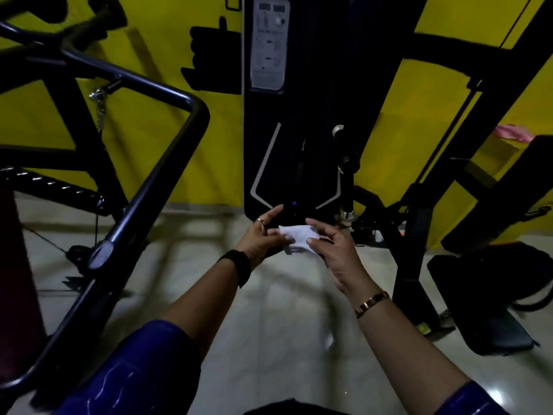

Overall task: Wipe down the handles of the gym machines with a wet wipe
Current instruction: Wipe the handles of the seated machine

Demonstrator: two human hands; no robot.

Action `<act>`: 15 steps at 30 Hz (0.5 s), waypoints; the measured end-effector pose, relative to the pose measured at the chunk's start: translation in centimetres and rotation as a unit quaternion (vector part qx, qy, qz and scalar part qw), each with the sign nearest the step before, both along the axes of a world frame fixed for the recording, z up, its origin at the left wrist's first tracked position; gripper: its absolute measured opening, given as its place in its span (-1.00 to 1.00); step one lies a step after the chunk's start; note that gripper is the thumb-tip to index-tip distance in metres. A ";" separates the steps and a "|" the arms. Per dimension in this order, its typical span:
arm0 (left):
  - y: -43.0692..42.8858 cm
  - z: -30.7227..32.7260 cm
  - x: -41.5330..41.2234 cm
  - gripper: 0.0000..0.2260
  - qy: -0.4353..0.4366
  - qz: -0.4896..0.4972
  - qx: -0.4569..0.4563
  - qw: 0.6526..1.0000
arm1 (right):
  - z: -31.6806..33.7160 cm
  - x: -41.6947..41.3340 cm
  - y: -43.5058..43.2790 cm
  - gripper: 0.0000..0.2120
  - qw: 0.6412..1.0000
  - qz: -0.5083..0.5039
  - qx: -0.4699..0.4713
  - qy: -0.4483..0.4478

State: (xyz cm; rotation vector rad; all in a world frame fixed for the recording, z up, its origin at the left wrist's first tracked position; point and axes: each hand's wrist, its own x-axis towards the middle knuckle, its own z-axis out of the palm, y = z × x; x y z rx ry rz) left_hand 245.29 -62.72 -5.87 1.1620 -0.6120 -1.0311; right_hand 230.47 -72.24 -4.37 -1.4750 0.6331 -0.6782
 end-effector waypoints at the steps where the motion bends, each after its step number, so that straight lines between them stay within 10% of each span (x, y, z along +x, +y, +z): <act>1: 0.2 0.1 -0.5 -0.39 -0.017 0.003 -0.002 1.000 | 0.1 -0.5 0.0 -0.61 1.000 0.009 -0.007 0.009; 15: 5.3 -0.1 -7.2 -0.82 -0.165 0.209 0.095 0.959 | -0.6 -3.6 1.2 -0.79 0.995 0.078 -0.061 0.022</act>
